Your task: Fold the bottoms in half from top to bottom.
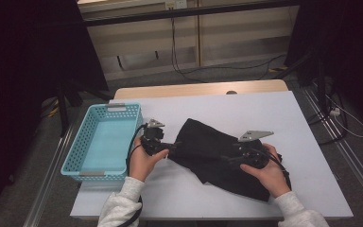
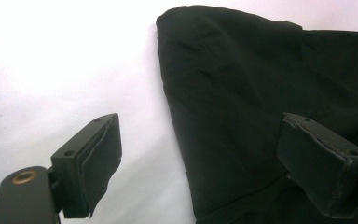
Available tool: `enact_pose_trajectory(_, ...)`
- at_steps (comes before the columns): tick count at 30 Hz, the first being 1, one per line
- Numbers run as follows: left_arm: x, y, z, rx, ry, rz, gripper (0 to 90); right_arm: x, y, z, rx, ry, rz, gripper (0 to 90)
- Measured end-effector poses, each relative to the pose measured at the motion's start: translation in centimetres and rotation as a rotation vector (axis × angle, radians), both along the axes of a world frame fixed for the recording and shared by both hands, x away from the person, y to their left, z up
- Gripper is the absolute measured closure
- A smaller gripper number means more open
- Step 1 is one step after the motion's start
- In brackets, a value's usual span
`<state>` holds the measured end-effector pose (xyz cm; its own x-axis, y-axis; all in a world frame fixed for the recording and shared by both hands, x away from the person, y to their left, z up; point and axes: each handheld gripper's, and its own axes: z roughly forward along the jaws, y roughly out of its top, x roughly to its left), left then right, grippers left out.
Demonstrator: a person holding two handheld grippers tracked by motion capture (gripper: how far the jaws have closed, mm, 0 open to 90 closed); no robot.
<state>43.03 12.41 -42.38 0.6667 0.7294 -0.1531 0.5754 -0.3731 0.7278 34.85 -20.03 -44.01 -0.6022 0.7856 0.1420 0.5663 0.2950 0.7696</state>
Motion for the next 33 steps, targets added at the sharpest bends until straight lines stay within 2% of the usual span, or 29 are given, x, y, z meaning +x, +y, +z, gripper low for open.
enact_pose_trajectory(6, 0.0, 0.2, 0.0, -0.004, 0.004, 0.004, 14.2, 0.2, 1.1, -0.2, -0.020, 0.000, 0.032, 34.0)
enact_pose_trajectory(8, 0.0, 0.2, 0.0, -0.020, 0.004, 0.008, 14.8, 0.2, 1.5, -0.2, -0.025, -0.008, 0.049, 38.3)
enact_pose_trajectory(13, 0.0, 0.2, -0.1, -0.007, 0.005, 0.004, 14.9, 0.4, 1.9, -0.3, -0.024, -0.009, 0.059, 42.5)
enact_pose_trajectory(16, 0.0, 0.2, -0.1, -0.010, 0.003, 0.004, 14.9, 0.5, 2.2, -0.5, -0.030, -0.014, 0.076, 47.9)
enact_pose_trajectory(17, 0.0, 0.2, 0.0, -0.019, 0.005, 0.006, 14.9, 0.5, 2.4, -0.5, -0.030, -0.019, 0.095, 53.9)
enact_pose_trajectory(18, 0.0, 0.2, 0.0, -0.019, 0.005, 0.006, 14.9, 0.5, 2.4, -0.5, -0.030, -0.019, 0.095, 53.9)
enact_pose_trajectory(21, 0.0, 0.2, -0.1, -0.011, 0.003, 0.001, 14.9, 0.4, 2.8, -0.7, -0.059, -0.025, 0.103, 60.4)
enact_pose_trajectory(27, -0.1, 0.1, -0.2, -0.015, 0.010, 0.002, 14.9, 0.4, 3.8, -1.1, -0.119, -0.007, 0.145, 74.9)
enact_pose_trajectory(29, -0.1, 0.2, -0.3, -0.014, 0.012, 0.003, 14.9, 0.4, 4.0, -1.3, -0.140, -0.006, 0.146, 78.1)
enact_pose_trajectory(33, 0.0, 0.2, -0.4, -0.011, 0.010, -0.002, 14.9, 0.5, 3.8, -1.3, -0.143, -0.007, 0.130, 85.7)
